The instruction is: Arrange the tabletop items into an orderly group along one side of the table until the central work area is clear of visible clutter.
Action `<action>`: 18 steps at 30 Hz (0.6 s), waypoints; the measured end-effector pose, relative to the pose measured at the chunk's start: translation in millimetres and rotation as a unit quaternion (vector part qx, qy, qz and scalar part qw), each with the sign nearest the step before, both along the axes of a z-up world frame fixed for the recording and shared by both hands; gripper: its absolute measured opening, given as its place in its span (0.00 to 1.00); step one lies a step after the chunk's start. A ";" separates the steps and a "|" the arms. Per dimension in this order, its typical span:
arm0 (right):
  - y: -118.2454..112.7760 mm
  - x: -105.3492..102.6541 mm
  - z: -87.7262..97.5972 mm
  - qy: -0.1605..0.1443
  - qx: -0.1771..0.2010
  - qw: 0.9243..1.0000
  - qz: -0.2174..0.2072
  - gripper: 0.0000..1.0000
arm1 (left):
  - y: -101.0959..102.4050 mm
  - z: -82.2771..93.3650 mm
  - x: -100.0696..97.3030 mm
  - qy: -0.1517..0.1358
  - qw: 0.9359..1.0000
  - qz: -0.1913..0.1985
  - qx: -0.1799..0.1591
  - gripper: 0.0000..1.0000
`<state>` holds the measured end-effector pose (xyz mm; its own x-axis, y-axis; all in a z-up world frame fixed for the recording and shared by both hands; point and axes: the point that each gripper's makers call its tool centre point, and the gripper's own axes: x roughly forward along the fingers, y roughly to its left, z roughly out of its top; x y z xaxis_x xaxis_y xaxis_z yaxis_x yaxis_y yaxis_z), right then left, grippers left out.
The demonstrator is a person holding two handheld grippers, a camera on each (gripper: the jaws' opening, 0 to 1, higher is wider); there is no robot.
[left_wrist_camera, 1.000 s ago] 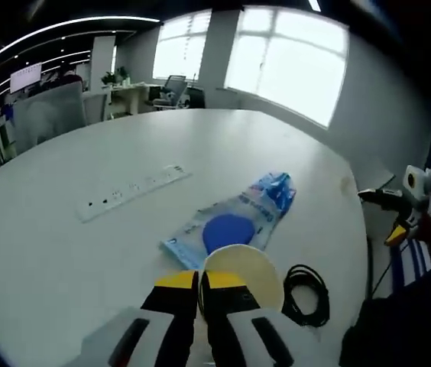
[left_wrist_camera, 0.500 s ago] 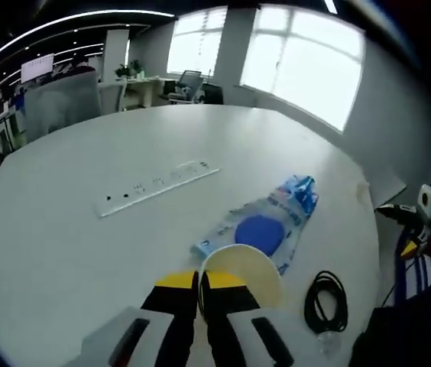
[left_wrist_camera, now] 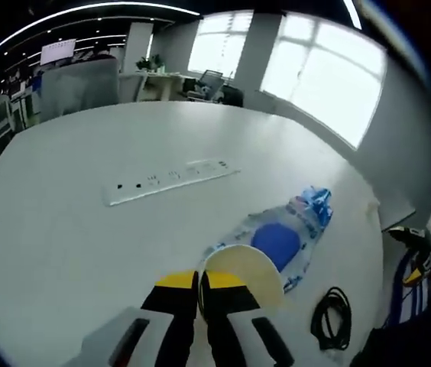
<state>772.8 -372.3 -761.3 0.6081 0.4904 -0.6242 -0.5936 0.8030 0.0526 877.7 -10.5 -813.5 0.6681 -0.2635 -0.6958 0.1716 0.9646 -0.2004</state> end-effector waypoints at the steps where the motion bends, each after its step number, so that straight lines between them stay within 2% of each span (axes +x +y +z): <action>1: -0.4 -0.1 -0.5 0.001 -0.001 1.000 0.000 0.97 | 0.9 -1.6 -0.3 0.003 1.000 0.002 -0.001 0.01; 5: -0.7 -1.0 -2.1 0.004 -0.007 1.000 0.004 0.97 | 6.1 -4.2 -1.8 0.007 1.000 0.008 0.006 0.01; 6: -0.4 -0.8 -2.1 0.004 -0.007 1.000 0.005 0.97 | 4.2 -3.4 -2.6 0.007 1.000 0.010 -0.005 0.01; 10: 3.3 -0.3 -1.8 0.003 -0.004 1.000 0.006 0.97 | -0.5 1.5 -10.4 0.001 1.000 0.006 0.013 0.02; 18: 7.2 -1.8 -3.5 0.004 0.000 1.000 0.007 0.97 | -8.9 2.8 -23.6 -0.001 1.000 0.000 0.005 0.05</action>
<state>771.0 -365.0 -764.8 0.5954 0.4987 -0.6300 -0.6048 0.7943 0.0572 854.1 -19.3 -810.7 0.6688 -0.2569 -0.6976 0.1728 0.9664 -0.1902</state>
